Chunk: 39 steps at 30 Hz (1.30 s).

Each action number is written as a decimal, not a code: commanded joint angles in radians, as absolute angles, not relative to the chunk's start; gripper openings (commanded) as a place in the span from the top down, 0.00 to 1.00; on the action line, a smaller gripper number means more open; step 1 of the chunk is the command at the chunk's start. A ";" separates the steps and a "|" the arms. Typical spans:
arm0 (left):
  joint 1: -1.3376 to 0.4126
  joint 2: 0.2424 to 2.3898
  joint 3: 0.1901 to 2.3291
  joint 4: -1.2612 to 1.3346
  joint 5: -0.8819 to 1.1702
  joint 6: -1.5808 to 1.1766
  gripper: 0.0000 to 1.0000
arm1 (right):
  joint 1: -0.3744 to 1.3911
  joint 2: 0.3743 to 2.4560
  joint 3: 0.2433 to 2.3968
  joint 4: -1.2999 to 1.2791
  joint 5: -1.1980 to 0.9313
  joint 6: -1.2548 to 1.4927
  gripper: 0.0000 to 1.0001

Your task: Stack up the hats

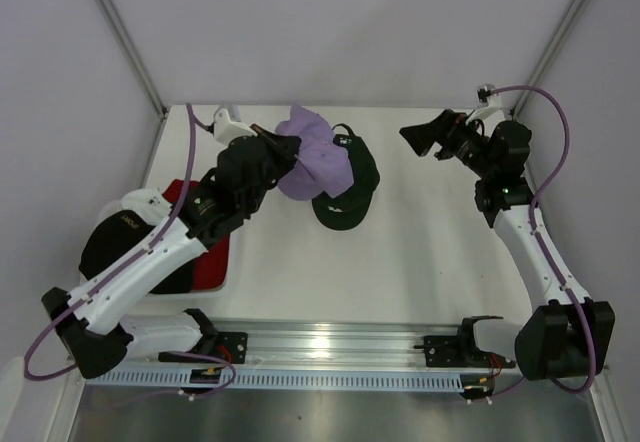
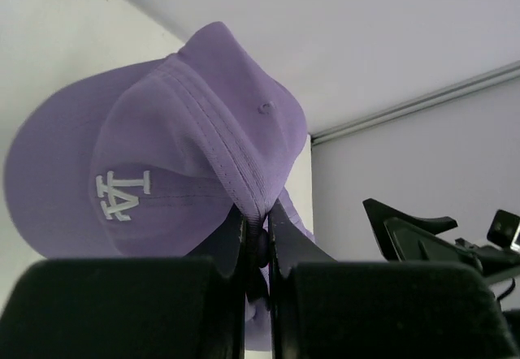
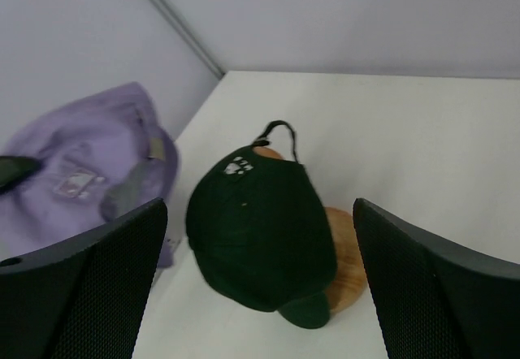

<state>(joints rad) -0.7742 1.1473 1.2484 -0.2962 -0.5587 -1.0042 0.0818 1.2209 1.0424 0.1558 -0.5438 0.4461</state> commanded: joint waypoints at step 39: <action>-0.996 1.654 1.626 -0.765 -1.046 -1.729 0.97 | 0.195 1.393 1.046 0.233 -0.744 0.759 0.00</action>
